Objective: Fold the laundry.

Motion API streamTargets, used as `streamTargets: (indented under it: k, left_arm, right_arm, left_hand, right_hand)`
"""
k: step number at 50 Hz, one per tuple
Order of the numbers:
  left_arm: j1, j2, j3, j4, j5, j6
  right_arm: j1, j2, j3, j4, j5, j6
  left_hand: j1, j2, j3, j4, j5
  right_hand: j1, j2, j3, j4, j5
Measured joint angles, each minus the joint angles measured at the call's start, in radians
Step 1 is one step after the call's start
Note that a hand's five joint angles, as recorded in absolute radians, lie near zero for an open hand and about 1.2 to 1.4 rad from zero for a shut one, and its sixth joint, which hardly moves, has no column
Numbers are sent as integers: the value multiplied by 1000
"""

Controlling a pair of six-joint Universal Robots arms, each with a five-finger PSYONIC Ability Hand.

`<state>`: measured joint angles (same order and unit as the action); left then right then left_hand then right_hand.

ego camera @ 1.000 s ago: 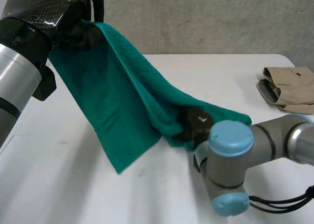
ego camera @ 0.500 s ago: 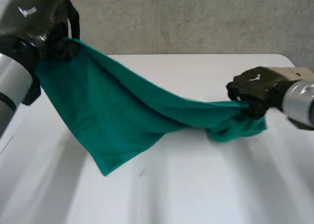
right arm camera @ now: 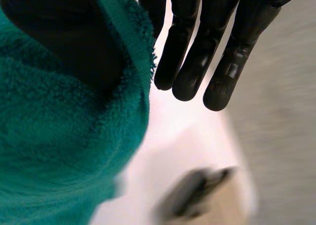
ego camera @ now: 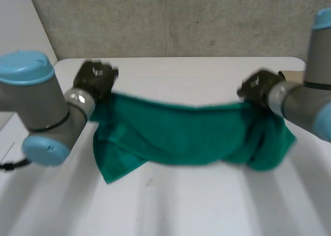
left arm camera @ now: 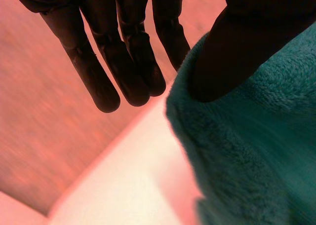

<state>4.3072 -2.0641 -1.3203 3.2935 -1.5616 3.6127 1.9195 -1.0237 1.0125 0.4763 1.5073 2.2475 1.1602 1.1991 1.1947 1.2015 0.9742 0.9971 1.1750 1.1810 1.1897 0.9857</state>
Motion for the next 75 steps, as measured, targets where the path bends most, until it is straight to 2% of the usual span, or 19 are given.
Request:
streamTargets:
  k: [3,4,7,9,10,11,12,13,17,25,31,39,47,49,52,53,54,64,75]
  left_arm:
    - [1,-36,106,154,-1,0]
    - [1,-36,106,154,-1,0]
    - [7,-29,190,366,-14,1]
    - [10,-16,213,446,-26,1]
    - [10,-16,213,446,-26,1]
    - [12,2,234,528,-42,1]
    - [12,2,234,528,-42,1]
    - [14,18,245,585,-57,1]
    - [18,40,232,630,-73,1]
    - [25,67,105,628,-72,-1]
    - [24,71,-83,588,-65,1]
    - [16,22,-269,453,-63,19]
    - [18,63,-355,350,-63,32]
    - [24,103,-370,343,-63,28]
    - [34,151,-384,341,-64,24]
    - [37,168,-388,341,-64,22]
    - [40,178,-390,341,-64,21]
    - [47,226,-412,339,-67,4]
    - [50,214,-413,337,-66,-9]
  right_arm:
    - [30,67,-161,-184,67,21]
    - [30,67,-161,-184,67,21]
    - [40,91,-300,-444,100,37]
    - [42,85,-335,-557,106,42]
    - [42,85,-335,-557,106,42]
    - [42,81,-345,-596,107,43]
    - [42,81,-345,-596,107,43]
    - [44,56,-363,-734,109,48]
    - [56,32,-345,-773,108,50]
    - [92,17,-247,-660,108,52]
    - [110,25,-79,-513,106,75]
    - [111,85,164,-451,86,222]
    - [93,96,303,-462,-18,397]
    - [75,83,332,-464,-59,472]
    - [44,50,366,-465,-100,559]
    - [30,31,382,-465,-116,593]
    - [24,21,391,-465,-122,608]
    - [-97,-159,581,-469,-203,713]
    - [-262,-287,770,-530,-225,728]
  left_hand:
    - [0,0,0,0,0]
    - [0,0,0,0,0]
    - [0,1,0,0,0]
    - [0,1,0,0,0]
    - [0,1,0,0,0]
    - [0,1,0,0,0]
    - [0,1,0,0,0]
    - [0,1,0,0,0]
    - [0,1,0,0,0]
    - [0,1,0,0,0]
    - [0,1,1,0,0]
    - [0,1,2,0,0]
    - [0,2,2,0,0]
    - [0,2,2,0,0]
    - [0,2,2,0,0]
    - [0,2,2,0,0]
    - [0,2,2,0,0]
    - [0,2,2,0,0]
    - [0,2,2,0,0]
  right_hand:
    - [0,0,0,0,0]
    - [0,0,0,0,0]
    - [0,0,0,0,0]
    - [0,0,0,0,0]
    - [0,0,0,0,0]
    - [0,0,0,0,0]
    - [0,0,0,0,0]
    - [0,0,0,0,0]
    - [0,0,0,0,0]
    - [0,0,0,0,0]
    - [0,0,0,0,4]
    - [0,0,0,1,4]
    - [-3,-2,-2,-2,3]
    - [-232,-287,-290,-278,-232]
    - [-500,-574,-573,-557,-506]
    - [-690,-814,-797,-801,-762]
    - [-748,-889,-893,-893,-861]
    - [-788,-950,-962,-951,-920]
    - [-788,-950,-962,-951,-920]
